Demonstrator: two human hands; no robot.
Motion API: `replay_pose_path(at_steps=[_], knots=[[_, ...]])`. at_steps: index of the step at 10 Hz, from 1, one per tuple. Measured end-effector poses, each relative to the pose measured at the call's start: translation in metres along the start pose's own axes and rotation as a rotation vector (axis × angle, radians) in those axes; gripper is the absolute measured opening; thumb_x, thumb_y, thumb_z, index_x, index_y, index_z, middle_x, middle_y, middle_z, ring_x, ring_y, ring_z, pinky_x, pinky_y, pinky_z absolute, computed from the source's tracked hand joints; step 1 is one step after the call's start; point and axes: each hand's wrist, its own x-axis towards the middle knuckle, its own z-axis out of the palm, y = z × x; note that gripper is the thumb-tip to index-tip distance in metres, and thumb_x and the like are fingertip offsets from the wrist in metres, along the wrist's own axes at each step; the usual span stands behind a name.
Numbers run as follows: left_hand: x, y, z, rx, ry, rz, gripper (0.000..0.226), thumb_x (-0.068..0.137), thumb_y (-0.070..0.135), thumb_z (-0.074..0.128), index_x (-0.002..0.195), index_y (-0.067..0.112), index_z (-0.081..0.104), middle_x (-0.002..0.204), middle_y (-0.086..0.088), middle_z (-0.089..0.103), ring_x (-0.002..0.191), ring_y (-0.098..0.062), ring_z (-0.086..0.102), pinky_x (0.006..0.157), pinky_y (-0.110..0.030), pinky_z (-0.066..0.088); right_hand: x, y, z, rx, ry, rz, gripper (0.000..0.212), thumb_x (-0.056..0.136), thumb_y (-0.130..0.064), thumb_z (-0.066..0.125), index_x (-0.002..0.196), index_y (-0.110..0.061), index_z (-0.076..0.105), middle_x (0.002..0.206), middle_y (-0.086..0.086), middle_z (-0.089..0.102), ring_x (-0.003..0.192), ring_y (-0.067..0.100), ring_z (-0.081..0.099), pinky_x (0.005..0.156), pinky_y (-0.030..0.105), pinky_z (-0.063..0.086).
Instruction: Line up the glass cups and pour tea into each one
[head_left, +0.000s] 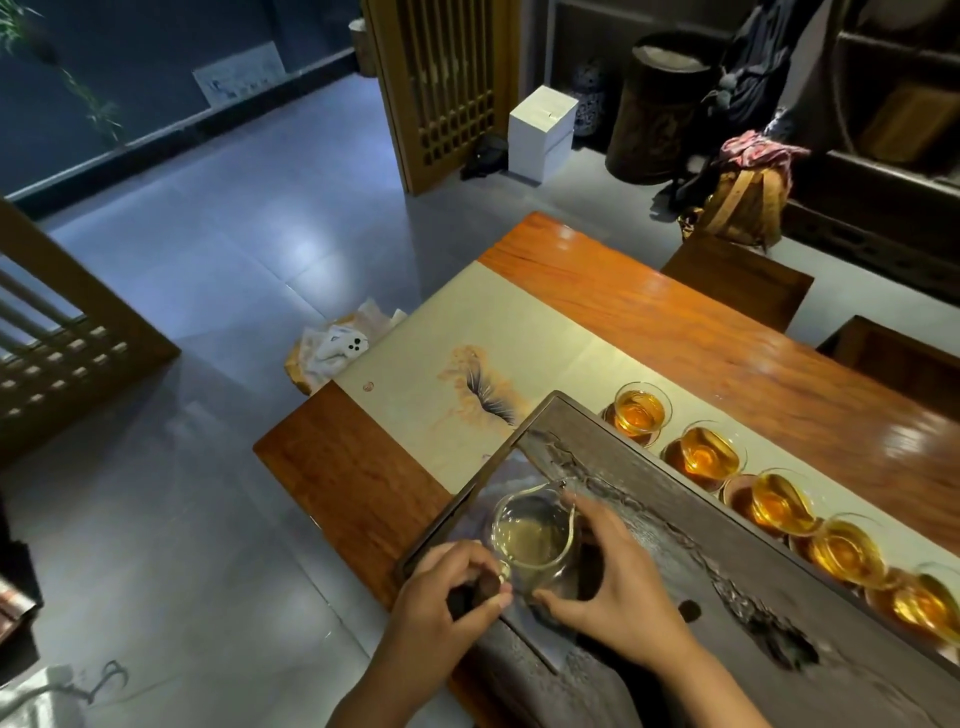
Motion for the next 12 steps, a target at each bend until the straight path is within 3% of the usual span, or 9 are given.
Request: replay_pose_path(at_steps=[2,4,6,8,9,10,11,12], knots=[[-0.002,0.004,-0.002,0.024,0.004,0.013,0.019,0.075,0.034,0.076,0.089,0.037,0.064,0.111,0.011,0.060,0.108,0.008,0.058,0.084,-0.004,0.043,0.000,-0.001,-0.001,-0.001,-0.005,-0.001,0.101,0.062,-0.062,0.077,0.148,-0.028,0.036,0.141,-0.019,0.044,0.130,0.001,0.043,0.111,0.024,0.037],[0.000,0.004,-0.004,0.001,-0.008,-0.020,0.022,0.076,0.032,0.078,0.093,0.036,0.065,0.108,0.027,0.055,0.103,0.000,0.064,0.084,-0.010,0.048,0.002,-0.002,-0.001,0.000,0.004,-0.019,0.096,0.063,-0.062,0.077,0.144,-0.039,0.030,0.135,-0.030,0.039,0.125,-0.004,0.044,0.104,0.012,0.037],[0.002,0.001,-0.005,0.024,-0.014,-0.011,0.022,0.076,0.032,0.078,0.093,0.036,0.064,0.106,0.029,0.055,0.105,0.006,0.060,0.082,-0.005,0.045,0.004,0.001,0.002,-0.025,-0.003,-0.016,0.100,0.064,-0.064,0.076,0.148,-0.036,0.029,0.134,-0.031,0.037,0.127,-0.001,0.043,0.107,0.018,0.038],[0.000,0.002,-0.004,-0.031,-0.086,-0.057,0.026,0.072,0.036,0.076,0.094,0.037,0.063,0.106,0.000,0.065,0.102,-0.007,0.067,0.089,-0.020,0.051,0.001,0.003,0.003,-0.041,-0.002,-0.014,0.099,0.066,-0.062,0.076,0.148,-0.033,0.029,0.138,-0.023,0.040,0.129,0.001,0.044,0.110,0.024,0.040],[0.001,0.004,-0.006,-0.036,-0.127,-0.081,0.030,0.069,0.042,0.076,0.094,0.040,0.060,0.105,-0.004,0.067,0.101,-0.008,0.067,0.091,-0.026,0.052,0.001,0.005,0.003,-0.048,-0.013,-0.001,0.102,0.066,-0.064,0.075,0.150,-0.031,0.028,0.141,-0.018,0.041,0.130,0.003,0.043,0.111,0.027,0.040],[0.002,0.004,-0.010,0.057,-0.180,-0.123,0.049,0.061,0.054,0.081,0.099,0.047,0.051,0.105,0.010,0.069,0.103,0.001,0.062,0.089,-0.020,0.048,0.001,0.004,0.003,-0.066,-0.036,0.022,0.106,0.065,-0.065,0.076,0.151,-0.034,0.021,0.143,-0.019,0.039,0.131,0.001,0.041,0.111,0.023,0.038],[0.007,0.009,-0.020,0.192,-0.119,-0.135,0.064,0.051,0.070,0.078,0.101,0.053,0.042,0.101,0.029,0.064,0.103,0.008,0.056,0.081,-0.011,0.042,-0.003,0.006,-0.003,-0.113,-0.096,0.044,0.114,0.067,-0.069,0.074,0.154,-0.037,0.006,0.144,-0.019,0.032,0.130,-0.002,0.036,0.108,0.014,0.031],[0.014,0.027,-0.032,0.217,-0.034,-0.073,0.070,0.050,0.077,0.073,0.108,0.054,0.042,0.103,0.028,0.063,0.108,0.005,0.052,0.080,-0.012,0.041,-0.013,-0.001,-0.013,-0.132,-0.159,0.099,0.111,0.071,-0.072,0.067,0.155,-0.039,0.003,0.148,-0.018,0.029,0.131,-0.001,0.033,0.107,0.013,0.027]])
